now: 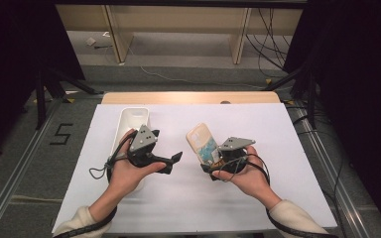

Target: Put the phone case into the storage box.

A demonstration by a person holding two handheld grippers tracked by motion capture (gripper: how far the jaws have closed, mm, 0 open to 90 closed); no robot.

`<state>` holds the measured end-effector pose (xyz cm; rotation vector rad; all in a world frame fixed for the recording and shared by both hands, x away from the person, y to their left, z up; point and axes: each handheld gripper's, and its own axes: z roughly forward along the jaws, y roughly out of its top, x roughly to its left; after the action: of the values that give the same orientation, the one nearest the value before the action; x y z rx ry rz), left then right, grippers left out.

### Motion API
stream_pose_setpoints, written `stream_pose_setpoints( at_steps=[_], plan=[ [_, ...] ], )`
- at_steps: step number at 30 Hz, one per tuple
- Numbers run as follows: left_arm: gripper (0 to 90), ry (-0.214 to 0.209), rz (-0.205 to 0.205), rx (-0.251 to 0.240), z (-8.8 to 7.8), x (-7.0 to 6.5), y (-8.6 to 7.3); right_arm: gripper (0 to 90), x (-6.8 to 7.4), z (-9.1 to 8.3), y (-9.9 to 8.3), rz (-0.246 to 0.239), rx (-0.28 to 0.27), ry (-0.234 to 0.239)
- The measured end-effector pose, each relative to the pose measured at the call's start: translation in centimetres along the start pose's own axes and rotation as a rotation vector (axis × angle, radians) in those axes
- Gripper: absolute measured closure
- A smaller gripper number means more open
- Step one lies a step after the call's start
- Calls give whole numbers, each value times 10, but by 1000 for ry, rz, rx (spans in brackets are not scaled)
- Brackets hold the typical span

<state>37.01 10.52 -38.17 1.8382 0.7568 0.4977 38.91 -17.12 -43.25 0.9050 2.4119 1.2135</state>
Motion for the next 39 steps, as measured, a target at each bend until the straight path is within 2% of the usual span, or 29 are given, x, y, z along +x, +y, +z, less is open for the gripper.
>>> stream_pose_setpoints(
  at_steps=[7,24,28,39],
  plan=[
    [0,-6,-6,7,11,-3,5,114,8,5,0,-5,16,17],
    [23,-12,-1,44,33,-10,16,114,20,9,1,-31,15,39],
    [35,-11,-8,63,38,-10,16,114,22,9,1,-36,13,40],
    [88,-9,-27,66,45,-11,21,114,28,9,3,-53,8,45]
  ],
)
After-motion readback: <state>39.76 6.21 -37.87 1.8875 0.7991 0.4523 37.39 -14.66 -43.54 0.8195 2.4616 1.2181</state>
